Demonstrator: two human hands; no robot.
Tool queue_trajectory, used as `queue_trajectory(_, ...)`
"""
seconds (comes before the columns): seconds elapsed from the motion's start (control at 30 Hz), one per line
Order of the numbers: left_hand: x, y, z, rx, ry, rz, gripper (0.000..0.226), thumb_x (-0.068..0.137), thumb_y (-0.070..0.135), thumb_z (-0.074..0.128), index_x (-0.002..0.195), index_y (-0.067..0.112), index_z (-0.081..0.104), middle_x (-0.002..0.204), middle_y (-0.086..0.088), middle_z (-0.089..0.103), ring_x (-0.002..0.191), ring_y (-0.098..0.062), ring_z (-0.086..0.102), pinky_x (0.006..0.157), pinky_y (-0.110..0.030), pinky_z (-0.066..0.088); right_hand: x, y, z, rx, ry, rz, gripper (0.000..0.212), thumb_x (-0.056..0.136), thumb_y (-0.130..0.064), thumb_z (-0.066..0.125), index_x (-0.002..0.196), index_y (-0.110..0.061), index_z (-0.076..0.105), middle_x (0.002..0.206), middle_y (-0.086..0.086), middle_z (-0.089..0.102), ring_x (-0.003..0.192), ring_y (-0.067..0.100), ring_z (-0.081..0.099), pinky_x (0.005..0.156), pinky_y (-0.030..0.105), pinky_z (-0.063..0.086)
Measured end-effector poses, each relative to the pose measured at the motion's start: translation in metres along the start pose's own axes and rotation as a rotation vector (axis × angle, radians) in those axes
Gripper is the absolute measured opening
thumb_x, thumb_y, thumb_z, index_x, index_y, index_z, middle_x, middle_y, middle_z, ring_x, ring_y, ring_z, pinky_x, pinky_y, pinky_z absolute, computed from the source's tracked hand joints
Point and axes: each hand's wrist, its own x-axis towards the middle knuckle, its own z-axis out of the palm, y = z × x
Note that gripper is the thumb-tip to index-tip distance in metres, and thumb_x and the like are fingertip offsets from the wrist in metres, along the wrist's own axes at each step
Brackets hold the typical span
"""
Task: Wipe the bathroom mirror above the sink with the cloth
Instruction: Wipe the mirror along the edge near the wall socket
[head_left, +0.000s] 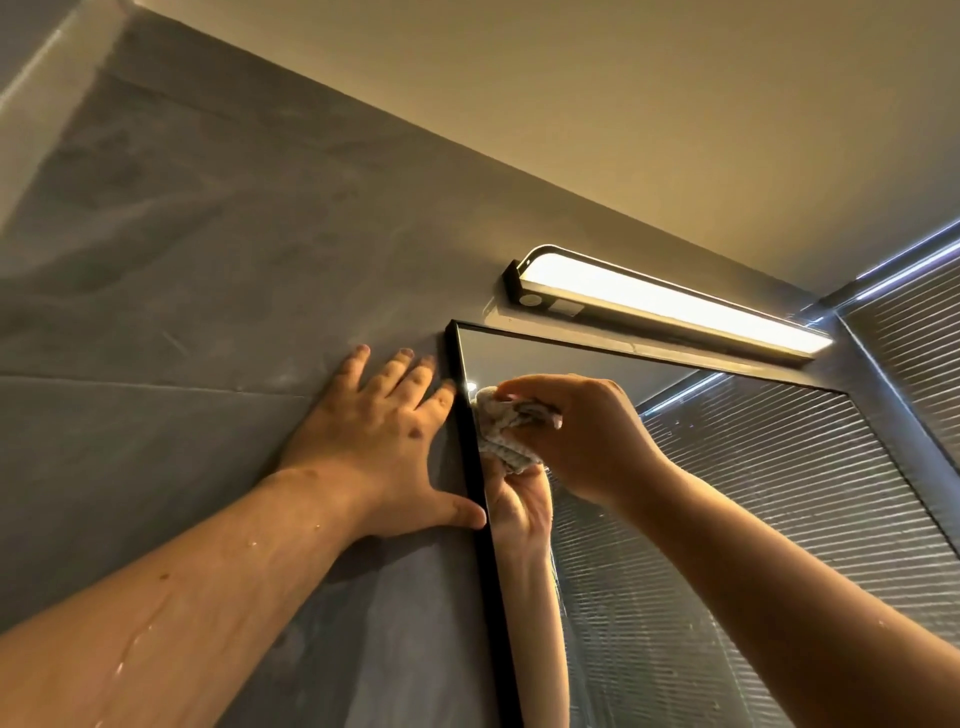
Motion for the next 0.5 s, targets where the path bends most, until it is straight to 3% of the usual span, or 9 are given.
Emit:
queue_trajectory(0.17,-0.001,-0.001,-0.001,0.001,0.01,0.011,0.126,0.055,0.1,0.023,0.153,0.024,-0.002,0.162,-0.002,-0.005,0.149,-0.022,-0.011,0.118,-0.052,-0.006,0.005,-0.004,0.003,0.007,-0.033,-0.043,0.031,0.083,-0.02,0.078,0.113,-0.022,0.075,0.101,-0.001,0.075,0.084,0.0,0.058,0.071,-0.002,0.04)
queue_trajectory(0.33,-0.002,-0.001,0.002,0.013,0.026,0.029,0.124,0.057,0.1,0.019,0.153,0.024,-0.003,0.162,-0.004,-0.005,0.149,-0.024,-0.012,0.118,-0.054,-0.004,0.029,-0.013,0.0,0.006,-0.068,0.021,0.03,0.085,-0.031,0.074,0.114,-0.022,0.075,0.103,0.002,0.076,0.09,0.013,0.068,0.082,0.029,0.055)
queue_trajectory(0.5,-0.002,-0.002,0.005,-0.006,0.041,0.032,0.124,0.056,0.1,0.017,0.152,0.025,-0.007,0.162,-0.003,-0.007,0.148,-0.024,-0.013,0.118,-0.054,-0.004,0.056,-0.015,-0.002,-0.079,-0.065,0.044,0.029,0.089,-0.025,0.07,0.117,-0.02,0.073,0.107,0.007,0.075,0.097,0.024,0.068,0.087,0.038,0.052)
